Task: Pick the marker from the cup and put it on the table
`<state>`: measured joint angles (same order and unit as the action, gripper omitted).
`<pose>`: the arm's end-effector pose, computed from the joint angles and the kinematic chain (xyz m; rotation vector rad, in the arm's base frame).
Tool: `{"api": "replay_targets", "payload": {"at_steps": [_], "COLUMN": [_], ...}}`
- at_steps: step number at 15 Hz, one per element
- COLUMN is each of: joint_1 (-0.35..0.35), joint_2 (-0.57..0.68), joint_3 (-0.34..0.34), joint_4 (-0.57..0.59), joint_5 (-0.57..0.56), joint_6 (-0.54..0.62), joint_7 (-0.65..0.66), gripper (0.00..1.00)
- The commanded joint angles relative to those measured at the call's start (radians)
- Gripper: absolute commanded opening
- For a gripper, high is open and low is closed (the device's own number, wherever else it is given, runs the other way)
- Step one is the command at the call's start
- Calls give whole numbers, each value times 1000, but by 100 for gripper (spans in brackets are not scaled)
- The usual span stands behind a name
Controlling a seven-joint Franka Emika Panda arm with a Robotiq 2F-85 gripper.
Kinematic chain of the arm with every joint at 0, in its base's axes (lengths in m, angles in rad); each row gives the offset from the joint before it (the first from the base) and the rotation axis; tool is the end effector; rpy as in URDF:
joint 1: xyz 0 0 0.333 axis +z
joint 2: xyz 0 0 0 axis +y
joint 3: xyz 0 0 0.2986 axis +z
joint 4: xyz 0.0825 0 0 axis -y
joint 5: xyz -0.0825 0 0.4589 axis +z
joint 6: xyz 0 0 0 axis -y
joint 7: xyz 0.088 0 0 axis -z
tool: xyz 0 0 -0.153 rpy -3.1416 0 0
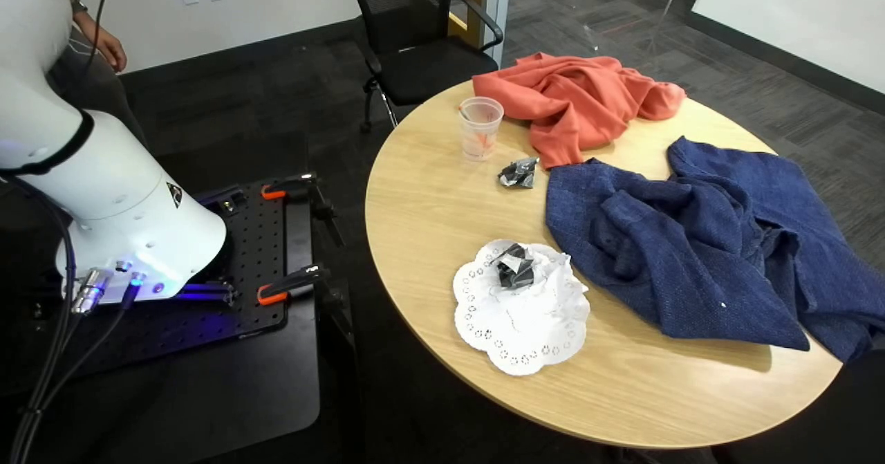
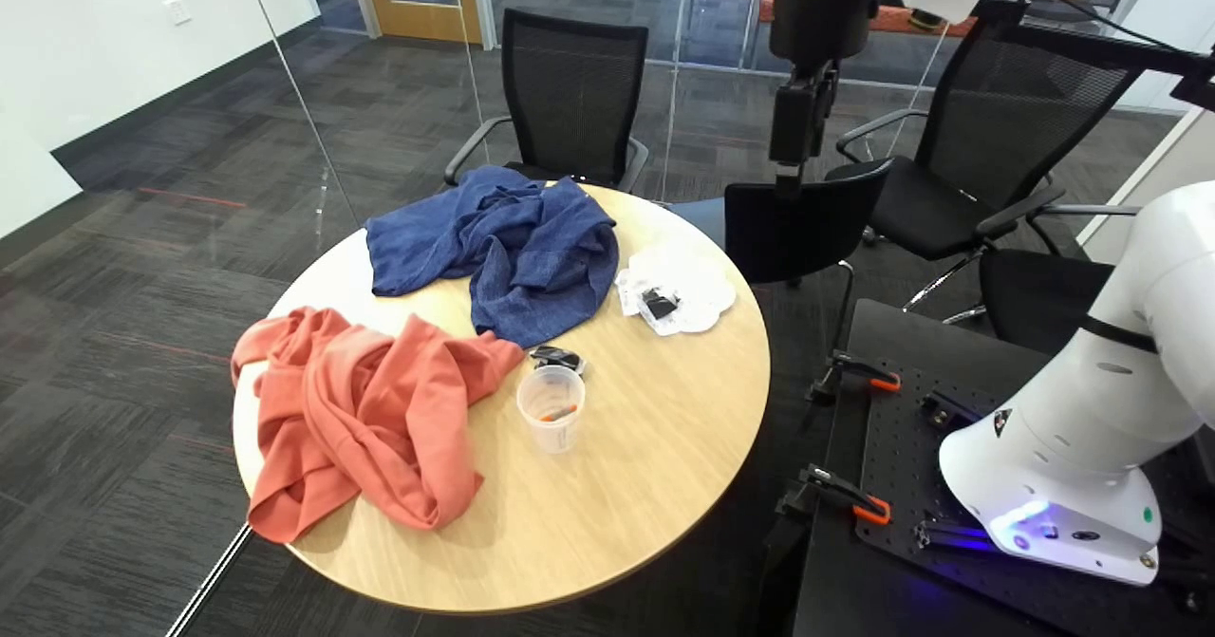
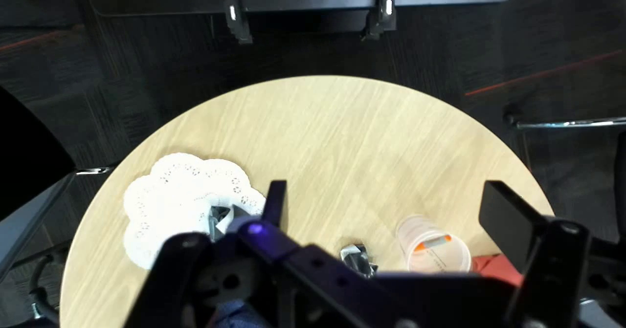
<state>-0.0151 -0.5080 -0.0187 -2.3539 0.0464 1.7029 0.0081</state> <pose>0.4562 -0.0087 0.4249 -3.0767 0.0743 0.2196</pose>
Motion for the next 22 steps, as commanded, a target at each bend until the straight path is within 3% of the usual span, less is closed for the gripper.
{"api": "replay_targets", "payload": {"at_steps": [1,7,17,22], "joint_1": [8,25,32,49], "joint_2": [80,180,189,264], "joint_3": [43,101,106,143], "joint_4": [50,88,80,109], "joint_5": [62,88,66,63], "joint_6": [82,214,218,251], "joint_7": [118,243,246,292], "gripper": [100,100,100,100]}}
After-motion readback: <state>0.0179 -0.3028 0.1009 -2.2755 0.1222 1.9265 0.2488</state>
